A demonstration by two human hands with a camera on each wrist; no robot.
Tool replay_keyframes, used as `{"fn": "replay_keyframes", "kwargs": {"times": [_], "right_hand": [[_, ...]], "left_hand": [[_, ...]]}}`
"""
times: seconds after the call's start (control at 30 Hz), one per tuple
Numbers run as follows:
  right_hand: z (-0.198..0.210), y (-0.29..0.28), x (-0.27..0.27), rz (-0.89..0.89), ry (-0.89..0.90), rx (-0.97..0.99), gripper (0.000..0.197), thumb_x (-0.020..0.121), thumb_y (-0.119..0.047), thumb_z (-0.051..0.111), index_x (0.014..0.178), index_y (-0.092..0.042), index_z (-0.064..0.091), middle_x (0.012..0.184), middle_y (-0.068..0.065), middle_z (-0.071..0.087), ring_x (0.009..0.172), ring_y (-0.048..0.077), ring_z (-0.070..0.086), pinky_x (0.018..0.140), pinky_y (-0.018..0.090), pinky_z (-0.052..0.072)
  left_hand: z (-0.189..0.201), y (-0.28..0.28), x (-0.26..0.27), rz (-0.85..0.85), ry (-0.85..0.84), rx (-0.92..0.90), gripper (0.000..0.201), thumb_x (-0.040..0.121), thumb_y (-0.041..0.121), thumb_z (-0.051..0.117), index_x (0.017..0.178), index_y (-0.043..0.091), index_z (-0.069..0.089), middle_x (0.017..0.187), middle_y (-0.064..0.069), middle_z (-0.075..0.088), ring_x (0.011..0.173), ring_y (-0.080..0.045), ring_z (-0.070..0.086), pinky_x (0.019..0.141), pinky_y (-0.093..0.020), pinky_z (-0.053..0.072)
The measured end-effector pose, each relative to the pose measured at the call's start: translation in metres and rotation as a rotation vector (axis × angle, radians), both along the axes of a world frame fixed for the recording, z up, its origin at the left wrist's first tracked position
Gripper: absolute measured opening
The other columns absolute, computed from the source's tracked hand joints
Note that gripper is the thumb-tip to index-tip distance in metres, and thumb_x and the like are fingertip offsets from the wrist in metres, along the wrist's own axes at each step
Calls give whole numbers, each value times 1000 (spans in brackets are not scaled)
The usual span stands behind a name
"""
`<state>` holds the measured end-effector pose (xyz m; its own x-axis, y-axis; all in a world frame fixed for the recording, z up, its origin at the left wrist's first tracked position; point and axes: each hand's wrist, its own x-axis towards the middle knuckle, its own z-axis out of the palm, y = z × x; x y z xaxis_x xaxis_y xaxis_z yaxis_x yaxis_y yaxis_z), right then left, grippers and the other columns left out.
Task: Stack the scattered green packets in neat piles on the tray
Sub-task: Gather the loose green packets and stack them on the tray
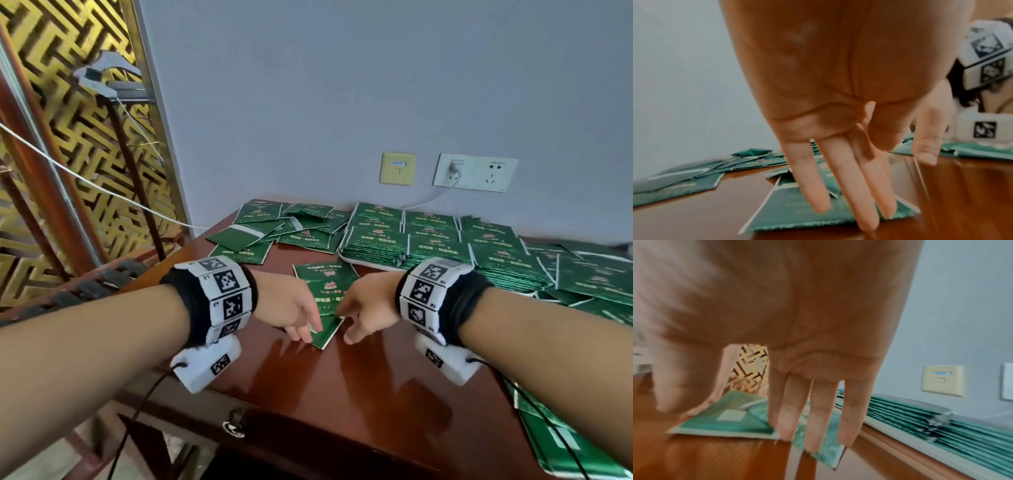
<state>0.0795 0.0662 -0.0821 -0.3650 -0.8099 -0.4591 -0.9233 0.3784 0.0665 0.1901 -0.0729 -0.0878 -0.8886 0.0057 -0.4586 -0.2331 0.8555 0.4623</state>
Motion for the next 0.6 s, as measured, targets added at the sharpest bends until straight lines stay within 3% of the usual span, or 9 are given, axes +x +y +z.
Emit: {"fn": "replay_keyframes", "kwargs": {"times": [0.07,0.13,0.2,0.27,0.37,0.5,0.53,0.6], "right_hand": [[7,6,-7,-41,-33,-77,55,84,-50,63,134,-29,53,128,-9,58,115,13,55,103,31,41],[10,6,-16,-73,-38,-148,58,83,-45,68,136,-28,49,128,-7,58,115,14,56,103,32,41],[9,0,-27,-90,-24,-172,76,78,-43,74,143,-26,38,135,-5,52,119,18,53,104,35,41],[5,-11,-39,-115,-39,-174,98,70,-42,81,148,-24,26,142,-2,46,126,21,48,106,39,39],[-2,-29,-49,-87,-41,-192,120,61,-43,86,153,-22,12,153,0,31,138,22,33,113,41,30],[-10,-54,-58,-6,13,-66,133,58,-53,84,153,-23,-4,159,-4,7,147,20,3,118,45,13],[-14,-60,-60,-4,19,-21,134,57,-55,84,152,-24,-6,159,-4,6,147,20,1,118,46,11],[-21,-67,-66,-17,3,44,136,56,-56,84,152,-26,-7,158,-3,15,146,20,12,116,45,18]], "left_hand": [[6,-3,-6,27,52,-5,31,98,8,39,115,10,65,94,2,73,83,-10,71,79,-22,53],[9,-8,-16,63,95,-139,24,96,10,47,110,10,68,85,3,70,73,-8,67,73,-21,51],[8,-18,-28,82,130,-383,21,92,12,56,110,13,69,89,4,65,78,-8,60,72,-21,49],[5,-27,-37,83,129,-545,26,93,11,54,117,12,65,97,4,55,86,-10,51,74,-21,41],[2,-37,-48,119,17,-592,32,95,5,47,126,-1,54,106,-8,53,91,-17,48,73,-21,40],[-3,-39,-56,183,-55,-582,46,91,24,63,131,5,50,117,-7,61,91,-19,56,67,-21,42],[-4,-40,-58,173,-64,-577,51,88,28,67,131,7,48,117,-6,61,87,-18,56,62,-20,42],[-9,-45,-61,164,-82,-519,64,81,33,74,132,10,43,109,-2,61,80,-16,56,54,-20,42]]}}
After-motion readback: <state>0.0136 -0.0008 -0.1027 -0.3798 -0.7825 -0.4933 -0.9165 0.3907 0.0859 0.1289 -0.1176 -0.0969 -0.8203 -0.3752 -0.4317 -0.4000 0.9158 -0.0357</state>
